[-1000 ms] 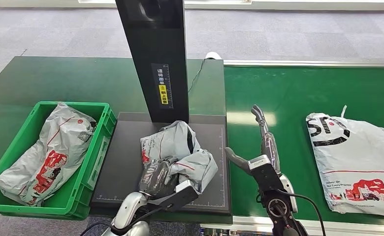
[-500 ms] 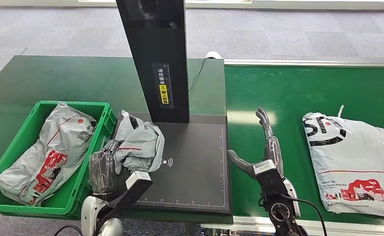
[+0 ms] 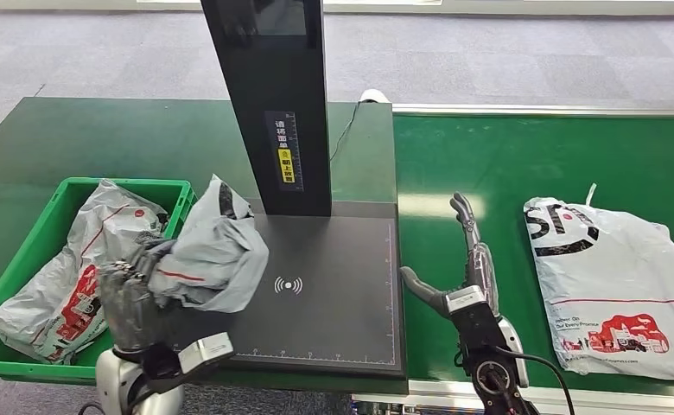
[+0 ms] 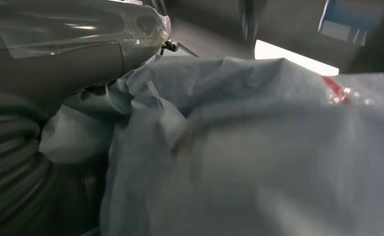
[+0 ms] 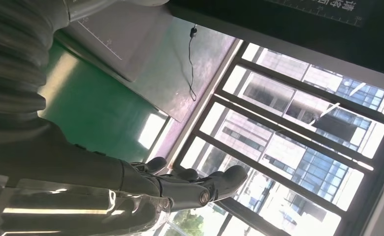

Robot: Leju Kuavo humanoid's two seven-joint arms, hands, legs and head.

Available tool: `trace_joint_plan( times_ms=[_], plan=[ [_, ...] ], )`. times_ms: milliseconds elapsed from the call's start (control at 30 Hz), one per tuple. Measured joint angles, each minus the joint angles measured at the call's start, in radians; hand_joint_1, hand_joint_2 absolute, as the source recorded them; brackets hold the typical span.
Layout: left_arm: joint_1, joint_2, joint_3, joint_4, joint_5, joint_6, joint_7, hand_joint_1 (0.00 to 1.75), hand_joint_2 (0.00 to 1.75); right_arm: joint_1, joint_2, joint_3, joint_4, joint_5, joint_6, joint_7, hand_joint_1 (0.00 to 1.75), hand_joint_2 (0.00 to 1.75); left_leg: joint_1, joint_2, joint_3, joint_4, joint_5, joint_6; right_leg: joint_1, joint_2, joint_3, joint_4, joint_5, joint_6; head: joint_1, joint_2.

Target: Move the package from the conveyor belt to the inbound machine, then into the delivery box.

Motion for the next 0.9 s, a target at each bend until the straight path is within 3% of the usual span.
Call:
trace_joint_plan(
  times_ms=[133, 400, 700, 900],
  plan=[
    [0.007, -0.021, 0.092, -0.199, 0.061, 0.000, -0.032, 1.75, 1.75, 0.026, -0.011, -0.006, -0.010, -0.010, -0.002, -0.010, 0.00, 1.75, 0.000, -0.001, -0.001, 0.000, 0.000, 0.000, 0.000, 0.000, -0.001, 0.000, 0.000, 0.000, 0.000, 0.000],
    [-0.003, -0.029, 0.183, -0.503, 0.134, 0.000, -0.035, 1.75, 1.75, 0.081, -0.033, -0.010, -0.039, -0.024, -0.021, -0.023, 0.00, 1.75, 0.000, 0.000, -0.001, 0.000, 0.000, 0.000, 0.000, 0.000, -0.001, 0.000, 0.000, 0.000, 0.000, 0.000],
    [-0.006, -0.038, 0.234, -0.596, 0.149, -0.001, -0.036, 1.75, 1.75, 0.102, -0.039, -0.014, -0.056, -0.024, -0.028, -0.024, 0.00, 1.75, 0.000, 0.000, -0.001, 0.000, 0.000, 0.000, 0.000, 0.000, -0.001, 0.000, 0.000, 0.000, 0.000, 0.000],
    [-0.004, -0.053, 0.313, -0.582, 0.180, -0.001, -0.037, 1.75, 1.75, 0.128, -0.039, -0.016, -0.085, -0.013, -0.047, -0.022, 0.00, 1.75, 0.000, 0.000, -0.001, 0.000, 0.000, 0.000, 0.000, 0.000, -0.001, 0.000, 0.000, 0.000, 0.000, 0.000]
  ],
)
